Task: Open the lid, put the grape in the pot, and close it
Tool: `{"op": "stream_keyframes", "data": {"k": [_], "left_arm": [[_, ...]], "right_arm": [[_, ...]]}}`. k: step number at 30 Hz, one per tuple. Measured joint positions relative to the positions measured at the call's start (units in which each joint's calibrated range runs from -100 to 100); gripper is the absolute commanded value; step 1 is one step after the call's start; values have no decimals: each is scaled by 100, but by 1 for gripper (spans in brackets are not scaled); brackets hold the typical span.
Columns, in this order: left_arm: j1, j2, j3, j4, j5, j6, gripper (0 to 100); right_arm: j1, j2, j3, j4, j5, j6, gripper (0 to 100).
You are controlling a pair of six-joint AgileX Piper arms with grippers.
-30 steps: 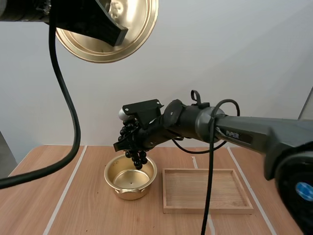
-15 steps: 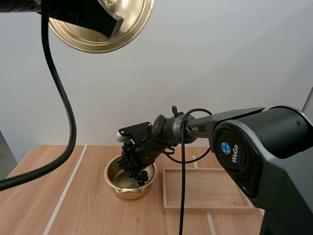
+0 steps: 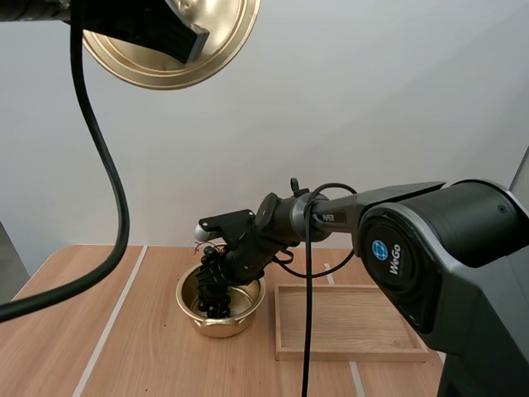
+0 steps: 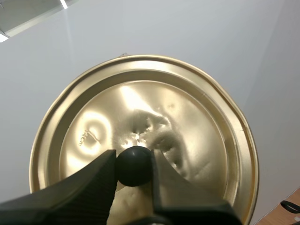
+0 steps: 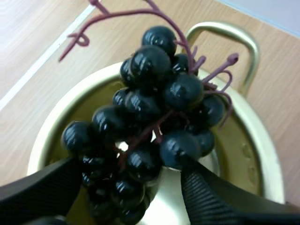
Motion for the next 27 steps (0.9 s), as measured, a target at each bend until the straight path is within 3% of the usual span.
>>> {"op": "stream_keyframes", "data": {"k": [12, 19, 24, 25, 27], "left_arm": [[0, 0, 0, 447, -15, 0, 0], [0, 0, 0, 798, -15, 0, 0], [0, 0, 0, 835, -15, 0, 0], [0, 0, 0, 835, -15, 0, 0], [0, 0, 0, 845, -15, 0, 0]], "right_arm": [[0, -1428, -33, -128, 303, 37, 100], [0, -2543, -33, -1190, 432, 729, 100], [0, -2840, -33, -1410, 654, 934, 100], [0, -2867, -33, -1422, 677, 962, 96], [0, -2879, -33, -1443, 715, 1003, 66]]}}
